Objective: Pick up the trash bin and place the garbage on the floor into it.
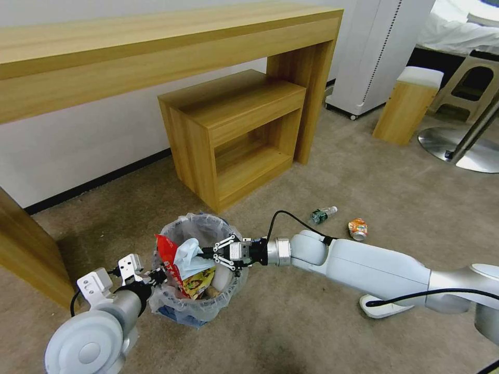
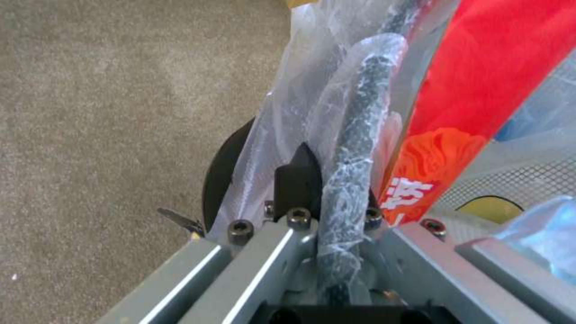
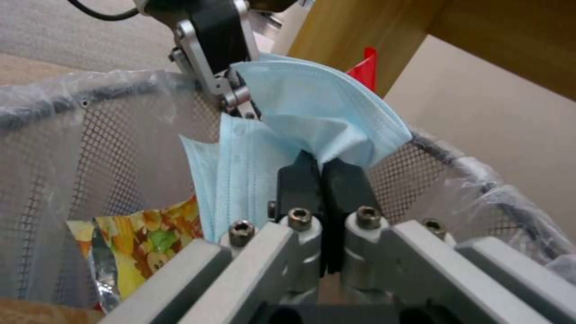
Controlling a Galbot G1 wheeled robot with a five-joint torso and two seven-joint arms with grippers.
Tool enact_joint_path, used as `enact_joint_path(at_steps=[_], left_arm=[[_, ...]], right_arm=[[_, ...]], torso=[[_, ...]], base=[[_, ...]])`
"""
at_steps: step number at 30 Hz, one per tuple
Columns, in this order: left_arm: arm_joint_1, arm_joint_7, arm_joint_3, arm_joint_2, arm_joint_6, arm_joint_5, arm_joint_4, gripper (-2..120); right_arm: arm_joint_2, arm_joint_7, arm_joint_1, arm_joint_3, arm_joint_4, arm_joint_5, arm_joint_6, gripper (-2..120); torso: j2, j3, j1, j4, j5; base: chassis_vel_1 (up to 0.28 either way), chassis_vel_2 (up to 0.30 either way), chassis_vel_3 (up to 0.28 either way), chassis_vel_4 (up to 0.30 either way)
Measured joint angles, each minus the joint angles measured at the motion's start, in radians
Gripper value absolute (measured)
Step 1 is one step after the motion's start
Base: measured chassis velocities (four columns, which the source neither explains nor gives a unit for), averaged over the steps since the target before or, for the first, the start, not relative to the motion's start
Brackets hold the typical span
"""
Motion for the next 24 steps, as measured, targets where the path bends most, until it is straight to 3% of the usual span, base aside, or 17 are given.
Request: enact_joint_path(at_steps=[5, 8, 14, 16, 17, 24], left_arm=[[-0.001, 0.003, 0.0, -0.003, 0.0, 0.0, 0.001, 0], [-0.004, 0.004, 0.0, -0.005, -0.001, 0.0, 0.009, 0], [-0.004, 0.026, 0.012, -0.01, 0.009, -0.006, 0.01, 0], [-0.004, 0.026, 0.009, -0.012, 0.008, -0.002, 0.011, 0], [-0.004, 0.026, 0.009, -0.012, 0.008, -0.002, 0.011, 0], [-0.001, 0.029, 0.006, -0.016, 0.006, 0.012, 0.02, 0]], right_arm=[[-0.007, -0.001, -0.002, 0.008, 0.015, 0.006, -0.006, 17], [-0.011, -0.002, -0.002, 0.022, 0.039, 0.022, -0.015, 34], [-0.009, 0.0, -0.003, 0.032, 0.074, 0.037, -0.018, 48], [-0.008, 0.008, -0.005, 0.034, 0.087, 0.043, -0.018, 61], [-0.008, 0.008, -0.005, 0.034, 0.087, 0.043, -0.018, 61], [-0.009, 0.038, -0.03, 0.061, 0.115, 0.075, -0.008, 91]], torso=[[0.0, 0.0, 0.0, -0.0001, 0.0001], [0.0, 0.0, 0.0, 0.0, -0.0001], [0.0, 0.0, 0.0, 0.0, -0.0008], [0.0, 0.0, 0.0, 0.0001, 0.0008], [0.0, 0.0, 0.0, 0.0001, 0.0008], [0.0, 0.0, 0.0, 0.0, 0.0001]], base=[[0.0, 0.0, 0.0, 0.0], [0.0, 0.0, 0.0, 0.0], [0.0, 0.0, 0.0, 0.0], [0.0, 0.0, 0.0, 0.0], [0.0, 0.0, 0.0, 0.0], [0.0, 0.0, 0.0, 0.0]])
